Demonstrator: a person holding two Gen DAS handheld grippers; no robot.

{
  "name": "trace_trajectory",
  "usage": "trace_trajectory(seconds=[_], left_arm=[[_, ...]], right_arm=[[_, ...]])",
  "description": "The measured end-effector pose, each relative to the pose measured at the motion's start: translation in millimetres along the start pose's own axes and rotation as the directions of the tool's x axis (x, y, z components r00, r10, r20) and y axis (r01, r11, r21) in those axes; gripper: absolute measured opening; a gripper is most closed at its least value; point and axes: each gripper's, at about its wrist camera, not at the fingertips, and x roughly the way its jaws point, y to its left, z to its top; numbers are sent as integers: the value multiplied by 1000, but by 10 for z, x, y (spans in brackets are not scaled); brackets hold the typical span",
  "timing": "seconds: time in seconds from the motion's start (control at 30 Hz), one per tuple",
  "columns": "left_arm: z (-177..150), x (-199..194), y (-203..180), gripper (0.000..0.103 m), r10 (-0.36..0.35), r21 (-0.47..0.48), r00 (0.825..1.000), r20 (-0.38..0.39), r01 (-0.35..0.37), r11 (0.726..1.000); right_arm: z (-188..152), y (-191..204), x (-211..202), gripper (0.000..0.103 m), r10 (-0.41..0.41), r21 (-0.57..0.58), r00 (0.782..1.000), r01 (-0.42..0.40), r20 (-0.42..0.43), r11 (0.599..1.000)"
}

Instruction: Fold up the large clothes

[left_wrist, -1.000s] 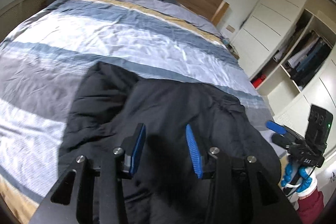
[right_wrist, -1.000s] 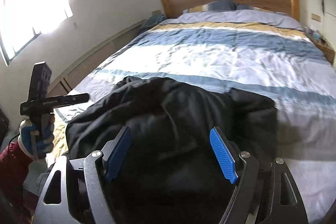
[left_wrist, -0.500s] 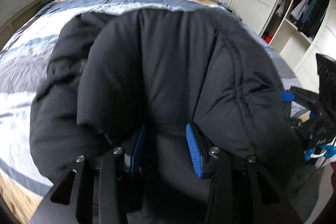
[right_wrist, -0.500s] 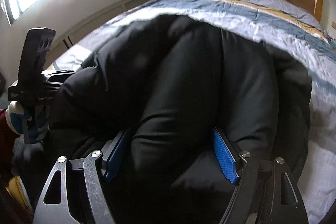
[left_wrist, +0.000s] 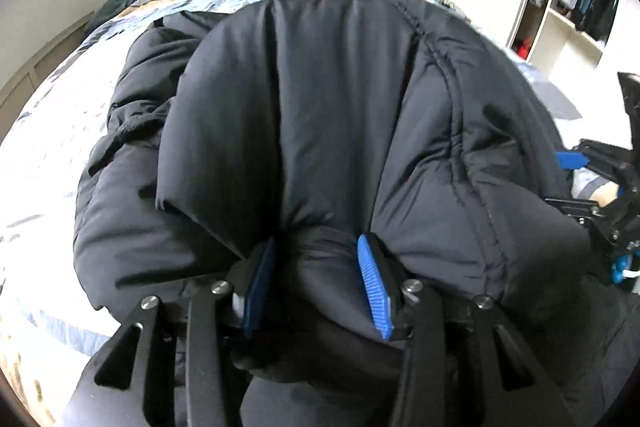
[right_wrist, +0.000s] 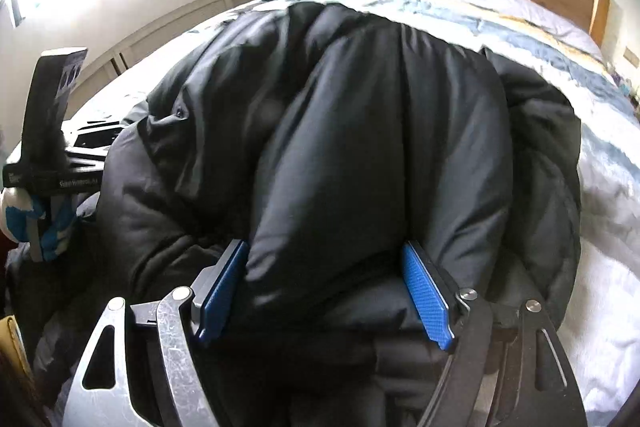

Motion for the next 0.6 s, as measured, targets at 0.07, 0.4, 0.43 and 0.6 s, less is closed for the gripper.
trace_trajectory(seconds=[0.07, 0.4, 0.43, 0.6], left_arm=[[55, -15, -6, 42, 18, -17, 999, -27, -19, 1000], [-177, -730, -169, 42, 123, -36, 992, 16, -123, 992], [-203, -813, -157, 42, 125, -42, 992, 26, -124, 991], [-473, -1229, -176, 54, 166, -41, 984, 70, -163, 986]], right_arm=[[56, 65, -3, 76, -41, 6, 999, 42, -30, 999], [-127, 289, -468, 77, -100, 100, 993, 106, -65, 989], [-182, 325, -532, 77, -108, 101, 992, 115, -64, 988], [-456, 451, -913, 77, -124, 145, 992, 128, -31, 981]])
